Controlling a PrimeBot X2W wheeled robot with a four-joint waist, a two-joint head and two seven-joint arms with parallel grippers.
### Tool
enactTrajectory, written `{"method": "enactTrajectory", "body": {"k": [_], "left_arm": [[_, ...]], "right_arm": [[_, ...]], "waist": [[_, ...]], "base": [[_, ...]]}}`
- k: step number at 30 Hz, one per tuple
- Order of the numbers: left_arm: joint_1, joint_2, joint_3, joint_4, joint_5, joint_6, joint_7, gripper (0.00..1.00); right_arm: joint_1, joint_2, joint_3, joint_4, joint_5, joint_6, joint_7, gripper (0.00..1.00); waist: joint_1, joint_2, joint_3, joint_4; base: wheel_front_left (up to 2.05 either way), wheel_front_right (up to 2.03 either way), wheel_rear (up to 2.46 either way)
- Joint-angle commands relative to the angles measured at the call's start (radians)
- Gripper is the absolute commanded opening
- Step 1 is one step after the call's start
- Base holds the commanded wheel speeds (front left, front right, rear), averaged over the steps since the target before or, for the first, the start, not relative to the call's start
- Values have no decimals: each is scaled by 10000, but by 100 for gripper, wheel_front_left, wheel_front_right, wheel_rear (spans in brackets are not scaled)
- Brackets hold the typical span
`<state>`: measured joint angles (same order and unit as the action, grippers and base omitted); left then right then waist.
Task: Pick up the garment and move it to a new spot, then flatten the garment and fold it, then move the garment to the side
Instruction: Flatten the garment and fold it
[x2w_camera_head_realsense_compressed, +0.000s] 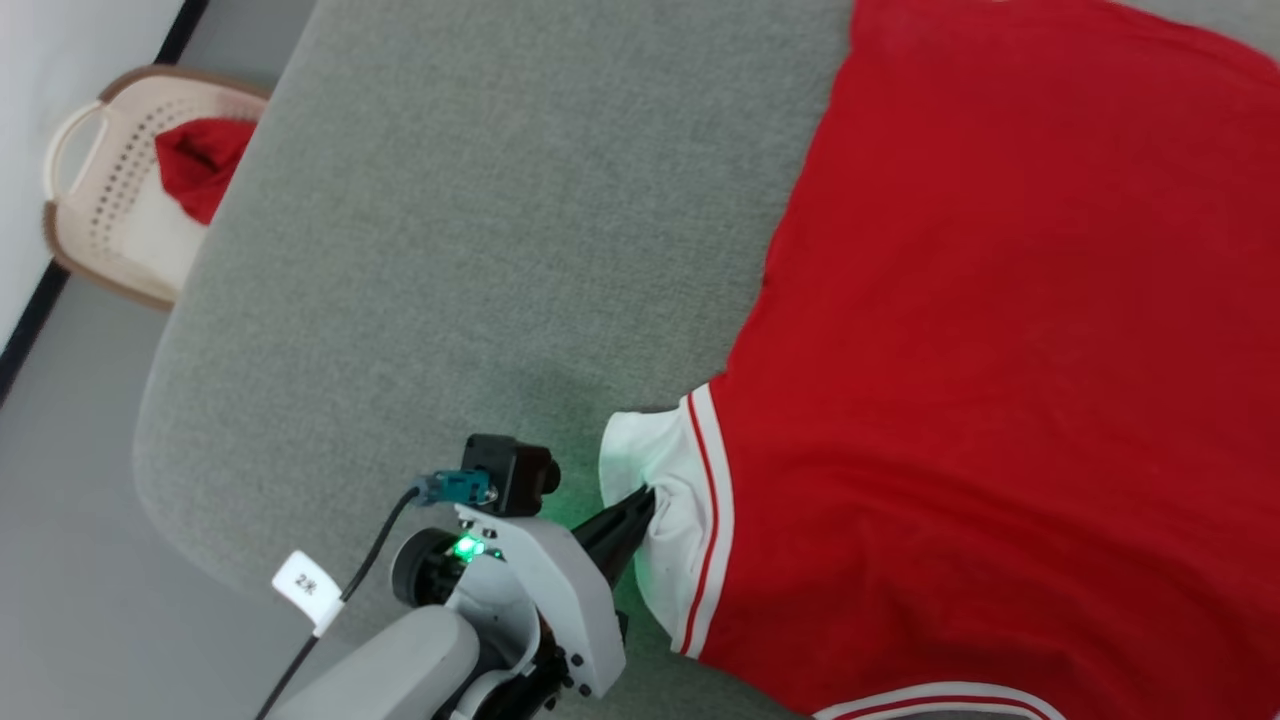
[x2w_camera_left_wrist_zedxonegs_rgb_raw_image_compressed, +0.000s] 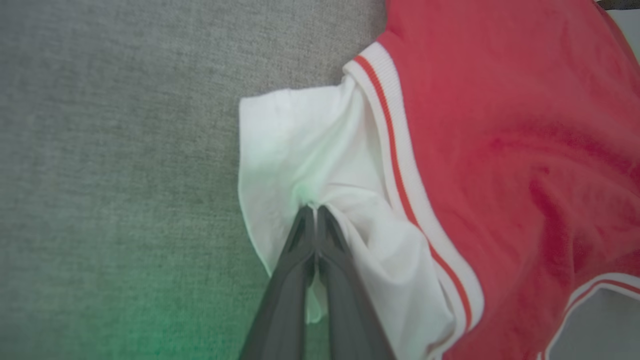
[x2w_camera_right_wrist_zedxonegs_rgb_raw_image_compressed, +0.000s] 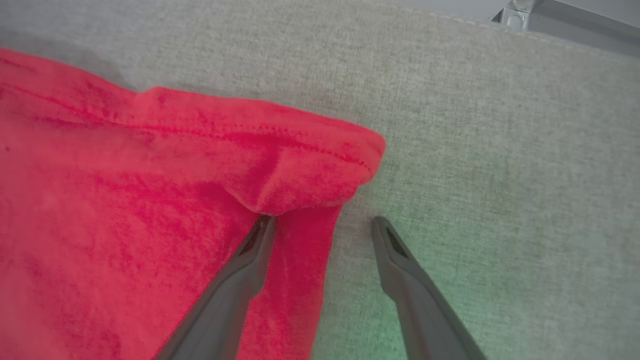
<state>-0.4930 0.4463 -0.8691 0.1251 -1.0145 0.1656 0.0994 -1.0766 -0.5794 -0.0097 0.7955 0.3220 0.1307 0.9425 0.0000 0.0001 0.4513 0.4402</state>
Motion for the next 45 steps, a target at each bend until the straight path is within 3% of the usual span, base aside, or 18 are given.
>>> {"method": "enactTrajectory", "body": {"k": [1, 5, 6, 7, 8, 19, 24, 35, 41, 45], "left_arm": [[-80, -101, -106, 215, 44, -48, 53, 0], [-216, -288, -152, 509, 47, -183, -13, 0], [-251, -314, -151, 578, 34, -209, -26, 0], [-269, -333, -140, 641, 16, -219, -28, 0], [-277, -354, -137, 703, 4, -230, -47, 0], [-183, -285, 42, 1199, -163, -254, -212, 0], [-16, -69, 159, 1307, -234, -170, -258, 0], [546, 586, 390, 1125, -469, 94, -224, 0], [833, 905, 511, 748, -583, 304, -204, 0], [1000, 1095, 560, 521, -625, 457, -155, 0]], "right_arm": [[-90, 161, -87, 206, -125, 0, 36, 100], [78, 408, -236, 733, -582, 3, 78, 100], [109, 498, -248, 832, -616, 4, 147, 88], [79, 583, -270, 926, -641, 9, 214, 23], [77, 626, -247, 1000, -700, 11, 297, 0], [-374, 606, -208, 727, -829, 1, 112, 0], [-135, 726, 358, 114, -123, 3, 57, 0], [2305, -32, 1797, -3246, 2734, 1, 162, 0], [4117, -404, 1443, -5351, 3654, 1, 512, 0], [5590, -278, 718, -6540, 3914, 1, 727, 0]], "waist": [[0, -1, 393, 359], [0, -1, 510, 439], [0, -1, 520, 442], [0, -1, 533, 429], [0, -1, 535, 416], [0, -1, 137, -48], [0, -1, -292, -485], [0, -1, -1413, -1556], [0, -1, -1820, -2049], [0, -1, -2001, -2301]], "base": [[0, 0, 0], [0, 0, 0], [0, 0, 0], [0, 0, 0], [0, 0, 0], [0, 0, 0], [0, 0, 0], [0, 0, 0], [0, 0, 0], [0, 0, 0]]}}
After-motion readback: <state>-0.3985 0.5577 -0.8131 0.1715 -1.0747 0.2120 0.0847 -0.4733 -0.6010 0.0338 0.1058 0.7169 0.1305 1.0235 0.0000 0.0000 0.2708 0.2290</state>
